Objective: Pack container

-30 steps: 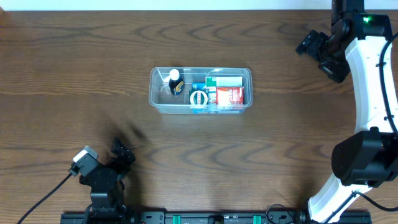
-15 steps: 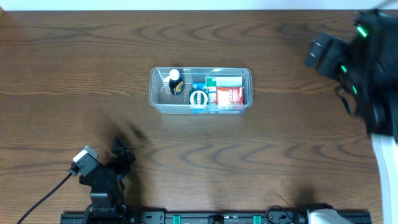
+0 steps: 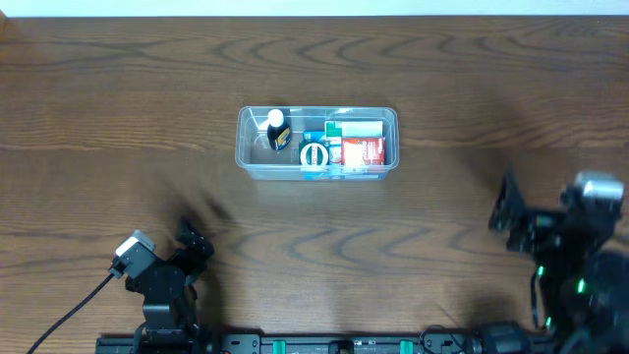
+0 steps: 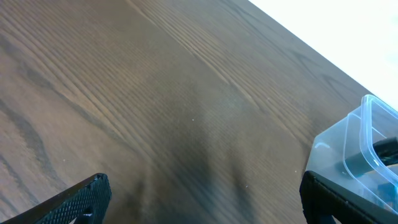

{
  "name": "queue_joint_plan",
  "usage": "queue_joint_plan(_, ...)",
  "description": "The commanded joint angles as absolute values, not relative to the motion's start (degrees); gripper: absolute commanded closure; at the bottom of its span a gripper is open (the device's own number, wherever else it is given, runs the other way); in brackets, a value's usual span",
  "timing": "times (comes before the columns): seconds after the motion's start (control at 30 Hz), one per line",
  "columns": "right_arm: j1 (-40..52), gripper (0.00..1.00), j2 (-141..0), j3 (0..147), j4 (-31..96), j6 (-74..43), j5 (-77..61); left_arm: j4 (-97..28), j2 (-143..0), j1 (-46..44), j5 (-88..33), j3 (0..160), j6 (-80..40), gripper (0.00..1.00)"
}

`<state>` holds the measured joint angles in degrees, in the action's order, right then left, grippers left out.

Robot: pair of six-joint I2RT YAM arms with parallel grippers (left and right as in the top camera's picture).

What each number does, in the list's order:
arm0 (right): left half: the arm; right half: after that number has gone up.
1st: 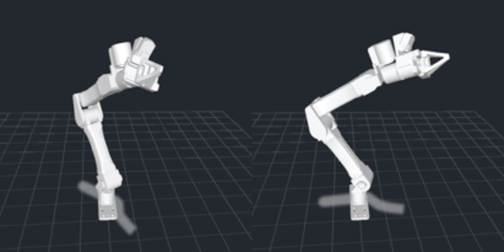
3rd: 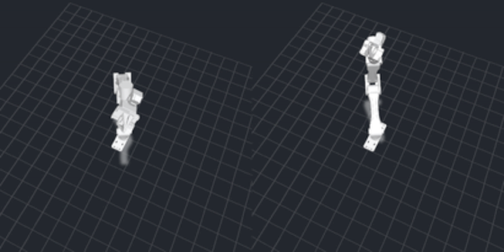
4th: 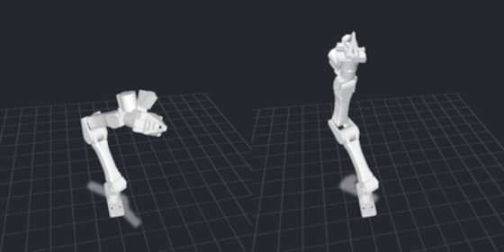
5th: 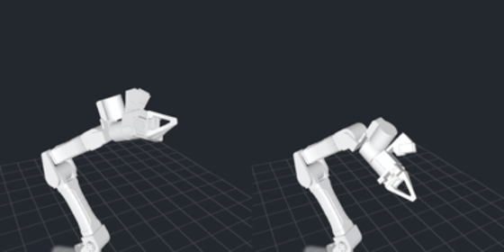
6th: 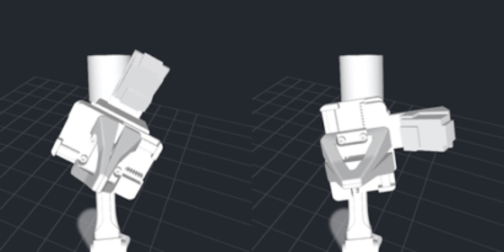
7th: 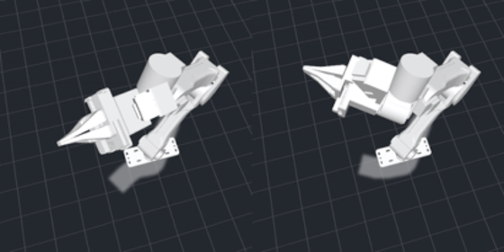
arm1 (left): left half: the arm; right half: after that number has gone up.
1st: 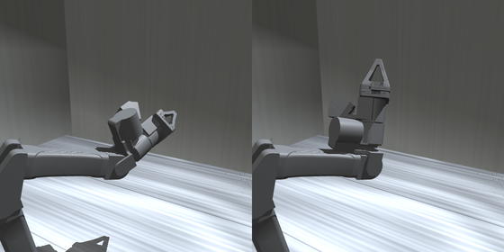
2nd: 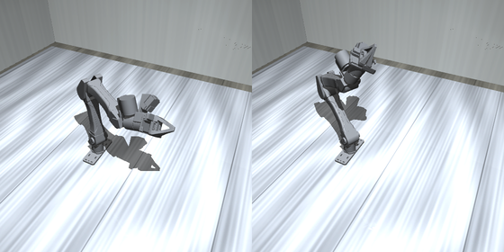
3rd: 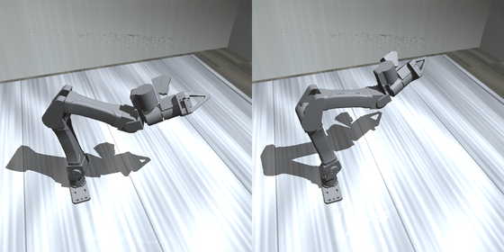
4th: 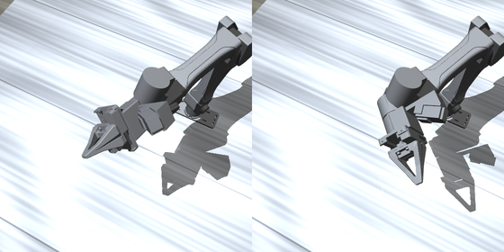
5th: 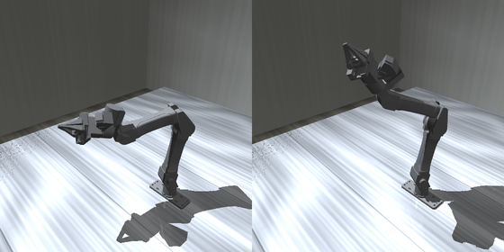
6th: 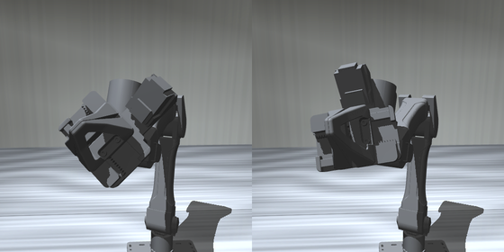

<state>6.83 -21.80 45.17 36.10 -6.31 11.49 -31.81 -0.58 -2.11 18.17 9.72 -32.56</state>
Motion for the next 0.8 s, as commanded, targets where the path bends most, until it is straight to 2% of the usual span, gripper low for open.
queue_joint_plan(0.0,7.14,0.01,-14.0,38.2,35.92,-4.82,12.01,-31.83,-0.23,-2.39,18.7,8.69,-31.57,0.02)
queue_joint_plan(0.27,6.98,0.01,-0.27,23.86,35.48,-4.82,12.03,-31.86,-0.23,-2.39,18.68,8.69,-31.57,0.02)
queue_joint_plan(0.37,6.81,0.01,-0.32,18.0,34.22,-4.93,11.94,-31.83,-0.23,-2.39,18.7,8.69,-31.57,0.02)
queue_joint_plan(0.53,6.81,0.01,-0.32,7.33,23.2,-8.14,11.14,-31.83,-0.23,-2.39,18.7,8.69,-31.59,0.02)
queue_joint_plan(0.77,6.83,0.01,-0.3,6.26,20.78,-8.51,10.92,-31.86,-0.23,-2.39,18.7,8.69,-31.59,0.02)
